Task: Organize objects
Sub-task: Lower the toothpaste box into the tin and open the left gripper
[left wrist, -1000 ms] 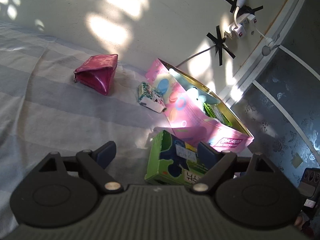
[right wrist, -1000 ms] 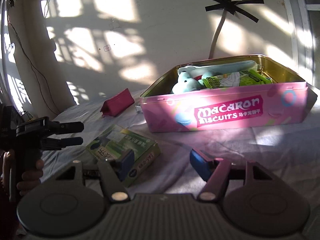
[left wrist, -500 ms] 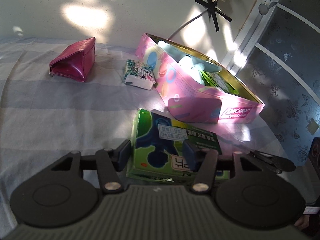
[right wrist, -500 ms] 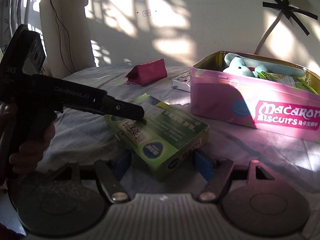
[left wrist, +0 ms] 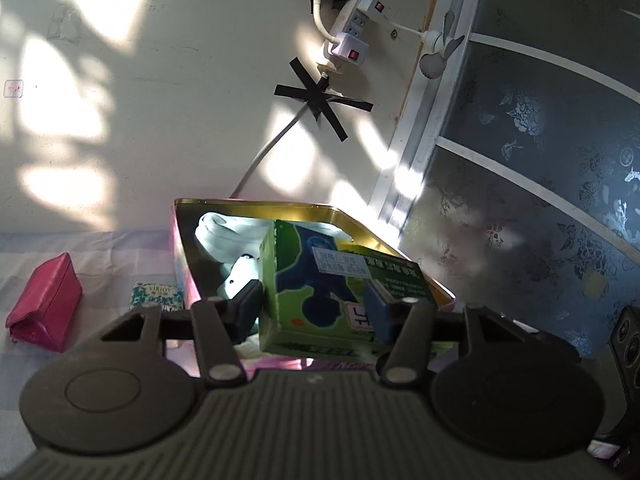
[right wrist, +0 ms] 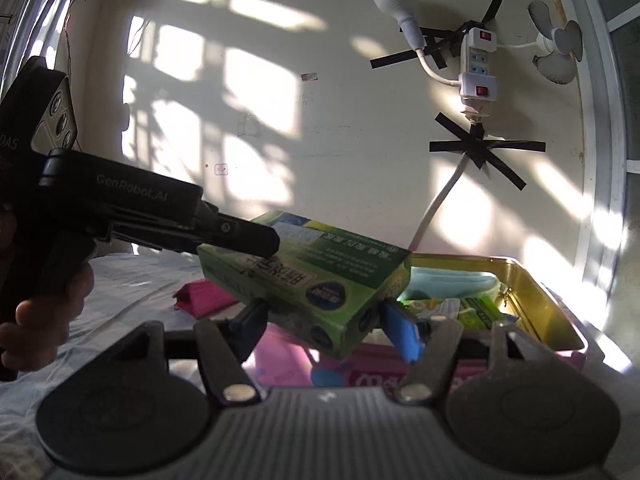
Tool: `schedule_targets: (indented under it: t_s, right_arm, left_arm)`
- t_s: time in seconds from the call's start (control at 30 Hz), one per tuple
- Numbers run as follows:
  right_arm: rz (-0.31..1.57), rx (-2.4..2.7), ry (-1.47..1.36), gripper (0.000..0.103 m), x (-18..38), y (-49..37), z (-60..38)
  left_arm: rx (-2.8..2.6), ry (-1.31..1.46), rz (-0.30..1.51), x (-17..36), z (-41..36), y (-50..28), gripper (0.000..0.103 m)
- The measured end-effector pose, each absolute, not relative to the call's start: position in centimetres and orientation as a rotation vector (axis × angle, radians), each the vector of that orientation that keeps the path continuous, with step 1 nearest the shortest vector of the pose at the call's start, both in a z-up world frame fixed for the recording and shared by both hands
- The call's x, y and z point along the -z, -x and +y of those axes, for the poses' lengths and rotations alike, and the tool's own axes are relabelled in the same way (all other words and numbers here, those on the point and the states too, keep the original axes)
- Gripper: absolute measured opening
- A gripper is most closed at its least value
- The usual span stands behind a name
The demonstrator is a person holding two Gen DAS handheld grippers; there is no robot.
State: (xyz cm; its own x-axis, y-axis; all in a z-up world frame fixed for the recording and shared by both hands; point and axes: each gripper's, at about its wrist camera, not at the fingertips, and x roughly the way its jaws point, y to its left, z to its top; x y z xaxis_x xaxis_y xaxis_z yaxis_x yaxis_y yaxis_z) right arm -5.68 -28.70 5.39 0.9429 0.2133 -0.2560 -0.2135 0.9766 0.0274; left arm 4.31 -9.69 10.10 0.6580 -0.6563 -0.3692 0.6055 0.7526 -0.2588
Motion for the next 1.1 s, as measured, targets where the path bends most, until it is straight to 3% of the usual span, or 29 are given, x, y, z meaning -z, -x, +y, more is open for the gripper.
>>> schedule_targets:
  t_s: [0.3, 0.4, 0.5, 0.87, 1.1]
  right_arm:
    - [0.287, -0.06, -0.004, 0.065, -4.3, -2.6, -33.5]
    - [0.281, 0.028, -0.003, 0.072, -3.1, -4.9, -34.4]
    - [0.305, 0.027, -0.055, 0.072, -2.0, -5.3, -35.4]
    - [0.271, 0.014, -0.121, 0.073, -3.5, -1.5, -35.8]
    - [0.253, 0.016, -0.163, 0.073, -3.9, 3.6, -34.2]
  left_arm:
    - [0.663, 0.069, 0.479, -9.0, -17.8, -11.0, 0.058]
    - [0.572, 0.016, 0.49, -7.8, -19.4, -12.4, 0.061]
    - [0.521, -0.005, 0.486, -6.8, -19.5, -12.6, 0.067]
    - [0.422, -0.114, 0.408, -8.0, -17.4, -6.7, 0.077]
    - [0.385, -0.117, 0.375, -8.4, -14.6, -1.7, 0.078]
